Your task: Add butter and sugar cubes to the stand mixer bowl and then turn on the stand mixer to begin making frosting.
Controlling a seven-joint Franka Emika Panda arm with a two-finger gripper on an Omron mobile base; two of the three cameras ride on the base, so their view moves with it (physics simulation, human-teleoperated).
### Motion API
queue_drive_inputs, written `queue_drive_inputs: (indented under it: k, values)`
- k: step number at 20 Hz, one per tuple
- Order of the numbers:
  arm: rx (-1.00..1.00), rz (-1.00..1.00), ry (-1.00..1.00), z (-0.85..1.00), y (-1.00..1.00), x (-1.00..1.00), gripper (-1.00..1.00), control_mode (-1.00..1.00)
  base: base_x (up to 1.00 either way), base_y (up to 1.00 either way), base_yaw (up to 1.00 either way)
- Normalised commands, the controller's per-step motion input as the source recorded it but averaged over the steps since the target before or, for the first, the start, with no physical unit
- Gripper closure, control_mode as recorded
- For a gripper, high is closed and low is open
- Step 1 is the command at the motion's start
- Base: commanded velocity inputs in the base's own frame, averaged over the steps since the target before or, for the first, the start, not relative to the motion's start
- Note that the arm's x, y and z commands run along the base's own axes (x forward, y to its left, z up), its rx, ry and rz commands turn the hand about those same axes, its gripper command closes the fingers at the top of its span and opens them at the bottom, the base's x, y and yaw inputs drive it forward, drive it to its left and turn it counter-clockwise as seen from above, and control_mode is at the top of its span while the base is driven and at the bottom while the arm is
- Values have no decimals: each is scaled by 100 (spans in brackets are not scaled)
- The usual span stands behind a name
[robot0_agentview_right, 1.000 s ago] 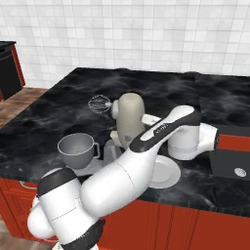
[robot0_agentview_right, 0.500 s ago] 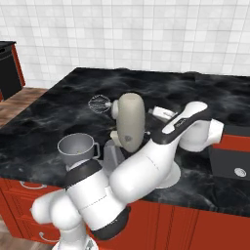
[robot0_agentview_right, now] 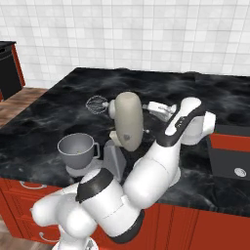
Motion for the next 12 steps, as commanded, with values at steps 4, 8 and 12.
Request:
queue_drive_inputs:
  k: [4, 8, 12]
  values:
    - [-3, 0, 0, -3, 96, -6, -100, -100, 0, 0, 0]
    - [-20, -3, -4, -4, 100, -25, -100, -100, 0, 0, 0]
    - [-38, -8, -5, -11, 100, -31, -100, -100, 0, 0, 0]
